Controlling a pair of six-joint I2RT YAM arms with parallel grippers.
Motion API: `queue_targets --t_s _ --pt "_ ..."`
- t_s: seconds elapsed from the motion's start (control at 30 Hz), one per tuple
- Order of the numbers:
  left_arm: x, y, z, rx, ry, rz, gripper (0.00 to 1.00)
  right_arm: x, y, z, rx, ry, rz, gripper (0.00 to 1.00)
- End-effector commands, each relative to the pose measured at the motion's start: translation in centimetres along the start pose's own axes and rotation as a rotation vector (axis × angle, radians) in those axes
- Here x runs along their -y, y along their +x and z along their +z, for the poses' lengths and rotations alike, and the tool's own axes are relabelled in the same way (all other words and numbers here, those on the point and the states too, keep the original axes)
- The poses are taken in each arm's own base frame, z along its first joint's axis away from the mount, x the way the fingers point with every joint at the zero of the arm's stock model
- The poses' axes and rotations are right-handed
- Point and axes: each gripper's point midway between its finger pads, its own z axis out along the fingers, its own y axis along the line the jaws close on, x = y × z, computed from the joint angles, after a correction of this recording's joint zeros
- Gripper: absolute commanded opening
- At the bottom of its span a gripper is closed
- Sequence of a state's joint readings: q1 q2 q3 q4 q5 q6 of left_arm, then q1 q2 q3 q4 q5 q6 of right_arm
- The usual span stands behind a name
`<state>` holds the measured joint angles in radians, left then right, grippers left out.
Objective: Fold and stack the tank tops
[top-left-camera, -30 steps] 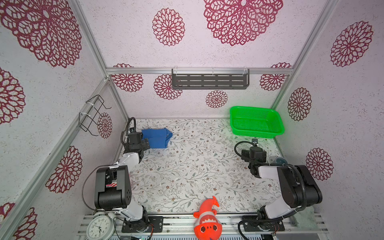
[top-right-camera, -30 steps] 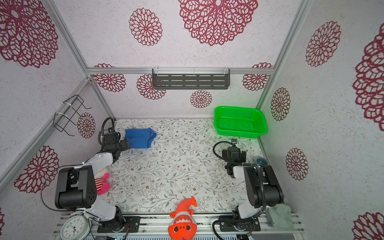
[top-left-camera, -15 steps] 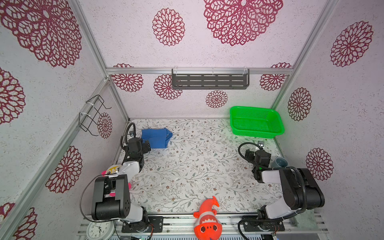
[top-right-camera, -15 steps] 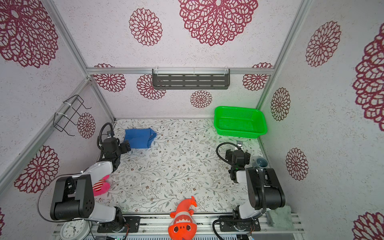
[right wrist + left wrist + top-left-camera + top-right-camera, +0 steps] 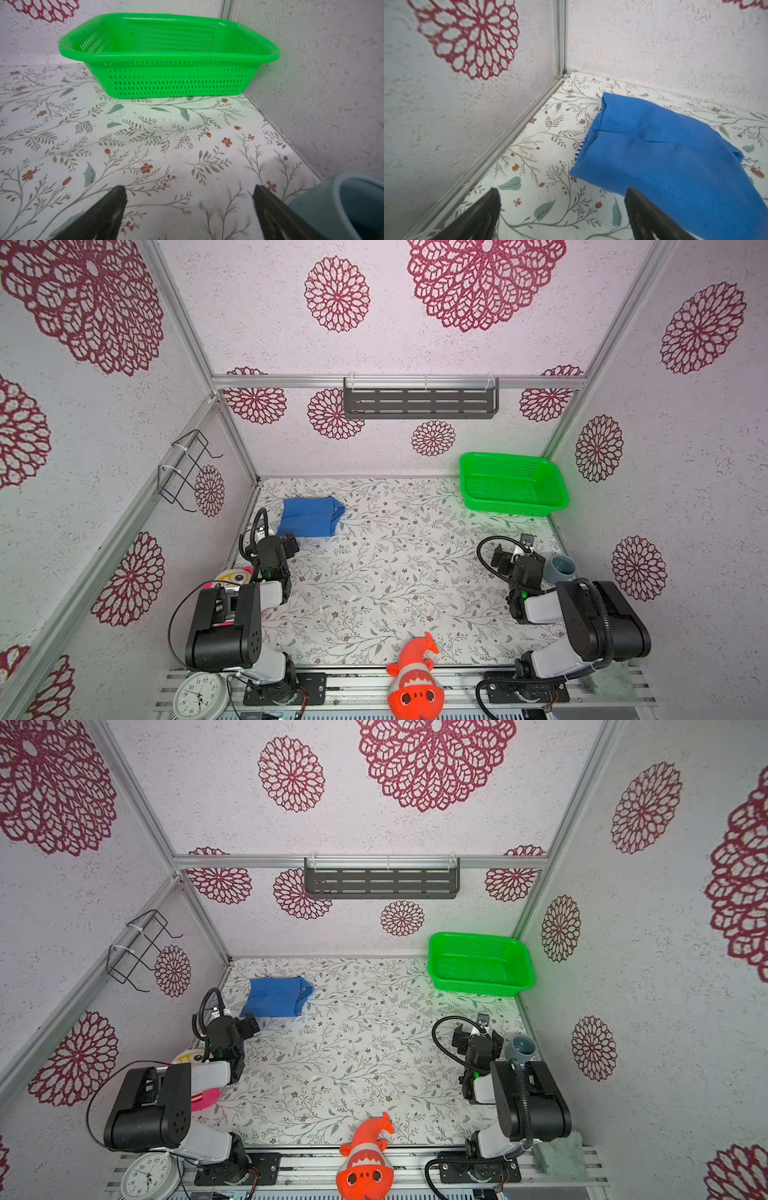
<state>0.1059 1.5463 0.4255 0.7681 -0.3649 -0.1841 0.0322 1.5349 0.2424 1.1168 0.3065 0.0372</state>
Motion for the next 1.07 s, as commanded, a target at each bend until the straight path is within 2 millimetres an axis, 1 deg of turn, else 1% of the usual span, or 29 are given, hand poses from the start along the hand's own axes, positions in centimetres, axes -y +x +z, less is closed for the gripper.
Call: queue_targets --t_s 0.0,0.07,0.13,0.23,0.8,1.03 --pt "-0.12 -1.83 -0.28 0.07 -0.022 -0.036 0.97 -0.21 -2.4 0.09 0.09 -0.016 0.043 0.99" --pt "-0.07 -2.29 -0.29 0.118 -0.025 -0.027 0.97 -0.17 -2.45 -0.01 0.094 -0.015 0.043 0.99" --pt "-0.14 -2.02 -0.33 0.095 -0.028 -0.026 0.97 -0.22 -2.45 -0.13 0.097 -0.02 0.04 0.99" --pt "-0.07 -2.26 -0.34 0.112 -0.025 -0.032 0.97 -0.27 -2.43 -0.05 0.094 -0.018 0.037 0.99" --pt "-0.13 -2.19 -0.32 0.108 -0.027 -0.031 0.97 -0.31 -2.39 0.19 0.085 -0.015 0.033 0.99" --pt "-0.12 -2.27 -0.34 0.11 -0.027 -0.031 0.97 -0.25 -2.42 -0.05 0.093 -0.014 0.035 0.99"
